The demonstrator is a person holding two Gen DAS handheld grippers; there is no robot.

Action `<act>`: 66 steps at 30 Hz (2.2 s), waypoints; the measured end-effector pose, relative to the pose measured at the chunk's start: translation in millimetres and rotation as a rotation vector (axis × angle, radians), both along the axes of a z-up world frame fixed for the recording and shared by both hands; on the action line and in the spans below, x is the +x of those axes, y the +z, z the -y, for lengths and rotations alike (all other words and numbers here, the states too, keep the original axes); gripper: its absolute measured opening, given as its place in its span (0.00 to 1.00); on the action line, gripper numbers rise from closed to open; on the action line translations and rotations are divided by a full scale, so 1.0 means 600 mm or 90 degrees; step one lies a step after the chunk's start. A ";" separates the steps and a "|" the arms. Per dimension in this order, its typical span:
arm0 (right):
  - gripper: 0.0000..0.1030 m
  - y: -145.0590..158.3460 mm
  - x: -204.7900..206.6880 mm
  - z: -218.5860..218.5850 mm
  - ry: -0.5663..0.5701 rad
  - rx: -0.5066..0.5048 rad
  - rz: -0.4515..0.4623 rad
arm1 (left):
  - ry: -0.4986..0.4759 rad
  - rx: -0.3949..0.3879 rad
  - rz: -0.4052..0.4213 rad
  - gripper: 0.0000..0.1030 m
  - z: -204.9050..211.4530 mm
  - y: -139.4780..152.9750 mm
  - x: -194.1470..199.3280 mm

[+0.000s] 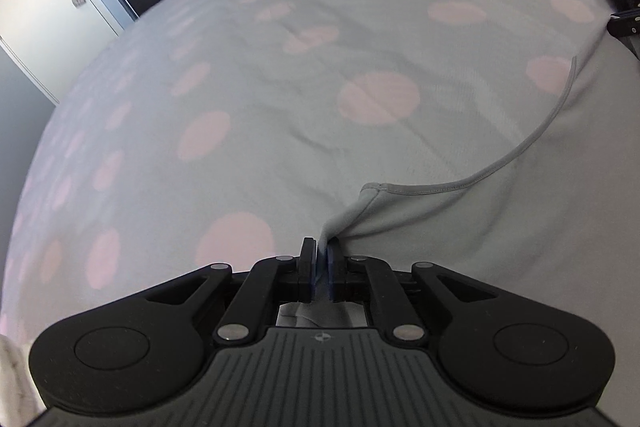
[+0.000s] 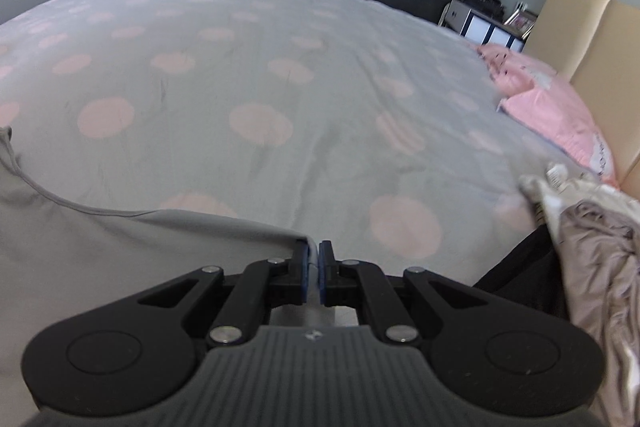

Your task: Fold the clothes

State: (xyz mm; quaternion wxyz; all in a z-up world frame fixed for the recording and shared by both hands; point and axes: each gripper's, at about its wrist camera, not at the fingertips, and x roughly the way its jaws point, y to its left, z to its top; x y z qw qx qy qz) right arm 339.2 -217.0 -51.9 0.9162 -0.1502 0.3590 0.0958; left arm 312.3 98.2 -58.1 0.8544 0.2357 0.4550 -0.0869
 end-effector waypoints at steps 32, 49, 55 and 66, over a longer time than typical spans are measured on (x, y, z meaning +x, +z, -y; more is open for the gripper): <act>0.50 0.099 -0.391 0.110 -0.023 0.101 -0.123 | 0.141 -0.173 -0.104 0.51 -0.156 0.102 -0.343; 0.14 0.007 -0.527 0.038 0.095 0.017 -0.221 | 0.123 -0.124 -0.233 0.51 -0.136 0.023 -0.444; 0.03 0.032 -0.522 0.068 0.054 0.048 -0.214 | 0.133 -0.130 -0.250 0.51 -0.139 0.012 -0.438; 0.02 0.160 -0.442 0.226 -0.143 0.064 -0.147 | 0.152 -0.123 -0.275 0.56 -0.132 0.004 -0.417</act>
